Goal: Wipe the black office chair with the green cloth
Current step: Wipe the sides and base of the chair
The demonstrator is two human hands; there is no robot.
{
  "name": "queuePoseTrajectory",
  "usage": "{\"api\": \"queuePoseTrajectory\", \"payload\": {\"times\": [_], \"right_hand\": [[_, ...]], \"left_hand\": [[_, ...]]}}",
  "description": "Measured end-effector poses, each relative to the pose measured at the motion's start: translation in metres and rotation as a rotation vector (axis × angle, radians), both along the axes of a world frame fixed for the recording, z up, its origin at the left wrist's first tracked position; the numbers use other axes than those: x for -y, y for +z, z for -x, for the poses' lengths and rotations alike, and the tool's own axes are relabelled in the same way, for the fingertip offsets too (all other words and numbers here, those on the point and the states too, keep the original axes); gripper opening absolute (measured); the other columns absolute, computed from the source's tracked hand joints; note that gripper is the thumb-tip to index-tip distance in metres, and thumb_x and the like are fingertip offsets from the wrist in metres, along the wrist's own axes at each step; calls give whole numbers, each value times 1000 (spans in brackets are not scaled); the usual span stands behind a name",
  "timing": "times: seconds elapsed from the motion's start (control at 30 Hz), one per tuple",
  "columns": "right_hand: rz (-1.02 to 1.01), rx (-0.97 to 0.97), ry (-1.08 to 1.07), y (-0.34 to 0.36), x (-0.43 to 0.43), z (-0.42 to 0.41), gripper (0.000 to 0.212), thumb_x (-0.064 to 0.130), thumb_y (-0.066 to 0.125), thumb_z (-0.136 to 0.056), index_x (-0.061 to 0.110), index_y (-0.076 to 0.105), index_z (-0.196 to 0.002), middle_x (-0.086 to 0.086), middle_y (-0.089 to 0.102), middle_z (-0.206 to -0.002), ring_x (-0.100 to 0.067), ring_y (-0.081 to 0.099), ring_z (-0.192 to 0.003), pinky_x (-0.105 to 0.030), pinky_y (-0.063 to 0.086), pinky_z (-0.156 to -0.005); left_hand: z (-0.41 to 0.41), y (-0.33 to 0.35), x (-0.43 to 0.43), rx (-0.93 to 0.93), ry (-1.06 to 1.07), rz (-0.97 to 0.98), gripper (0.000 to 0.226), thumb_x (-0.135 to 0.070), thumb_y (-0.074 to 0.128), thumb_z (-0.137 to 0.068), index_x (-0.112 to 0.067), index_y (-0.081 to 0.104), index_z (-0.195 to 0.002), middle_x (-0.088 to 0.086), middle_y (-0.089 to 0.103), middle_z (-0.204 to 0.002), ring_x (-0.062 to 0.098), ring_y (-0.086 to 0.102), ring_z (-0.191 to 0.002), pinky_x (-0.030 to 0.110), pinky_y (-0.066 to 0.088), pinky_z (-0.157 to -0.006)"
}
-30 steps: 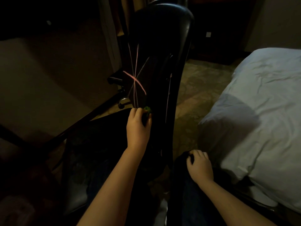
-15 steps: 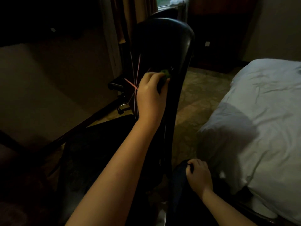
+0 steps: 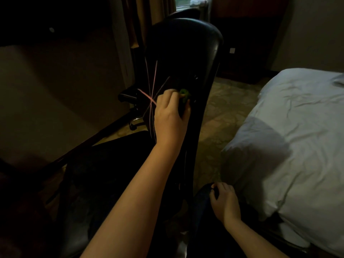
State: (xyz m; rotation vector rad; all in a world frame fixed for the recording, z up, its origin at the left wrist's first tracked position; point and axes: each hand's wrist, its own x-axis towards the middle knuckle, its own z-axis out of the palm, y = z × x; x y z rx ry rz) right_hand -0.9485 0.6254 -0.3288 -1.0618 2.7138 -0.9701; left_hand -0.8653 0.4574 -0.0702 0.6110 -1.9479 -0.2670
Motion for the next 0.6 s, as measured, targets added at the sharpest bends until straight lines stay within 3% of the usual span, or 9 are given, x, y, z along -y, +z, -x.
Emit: {"api": "queuePoseTrajectory", "payload": {"times": [0.23, 0.37, 0.6], "right_hand": [[-33, -17, -17, 4, 1, -6, 16, 18, 60, -90, 10, 67, -102, -7, 64, -102, -24, 52, -103, -34, 46, -84], [-76, -4, 12, 1, 0, -3, 18, 26, 53, -95, 14, 61, -105, -2, 58, -105, -20, 48, -107, -34, 45, -88], [-39, -22, 14, 0, 1, -6, 22, 21, 55, -93, 12, 64, -112, -2, 62, -109, -21, 50, -108, -35, 47, -88]], "left_hand": [[-13, -23, 0, -8, -21, -107, 19, -9, 68, -86, -2, 60, -102, 11, 55, -107, 25, 55, -98, 36, 50, -80], [-33, -57, -2, 27, -16, -215, 19, -5, 69, -85, -4, 59, -101, 10, 53, -108, 23, 55, -98, 38, 53, -81], [-55, -85, -5, 93, -17, -317, 20, -7, 69, -86, -11, 58, -102, -2, 50, -107, 14, 53, -98, 32, 53, -86]]}}
